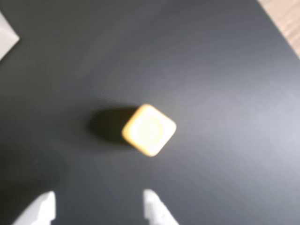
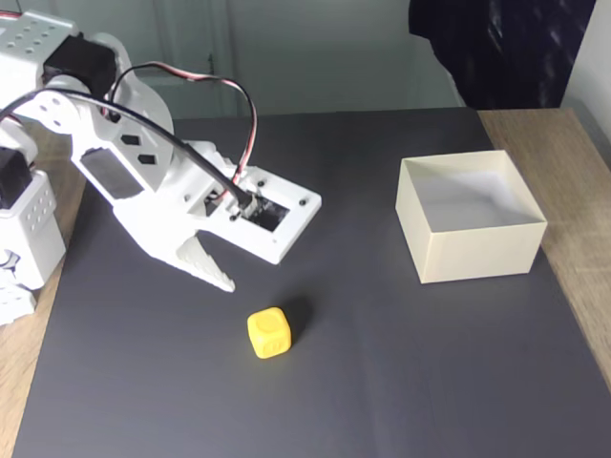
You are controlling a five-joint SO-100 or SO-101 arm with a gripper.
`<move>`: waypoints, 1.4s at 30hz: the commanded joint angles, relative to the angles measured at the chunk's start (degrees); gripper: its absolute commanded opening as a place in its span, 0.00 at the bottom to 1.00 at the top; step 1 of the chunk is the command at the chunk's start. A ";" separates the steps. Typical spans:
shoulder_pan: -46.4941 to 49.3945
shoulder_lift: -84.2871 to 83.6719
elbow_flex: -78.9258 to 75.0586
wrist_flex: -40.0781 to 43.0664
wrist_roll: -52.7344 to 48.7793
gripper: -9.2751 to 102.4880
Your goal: Grasp a cube block and put it in the white box.
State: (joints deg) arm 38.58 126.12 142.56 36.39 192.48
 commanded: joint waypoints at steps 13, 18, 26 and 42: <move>6.15 -4.13 -3.43 -5.01 -3.96 0.29; 8.53 -6.77 -3.69 -7.91 -4.31 0.37; 10.37 -10.20 -4.83 -10.28 -4.75 0.35; 7.82 -18.98 -6.86 -14.85 -7.56 0.31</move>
State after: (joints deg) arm 47.29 106.96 137.99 22.41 185.36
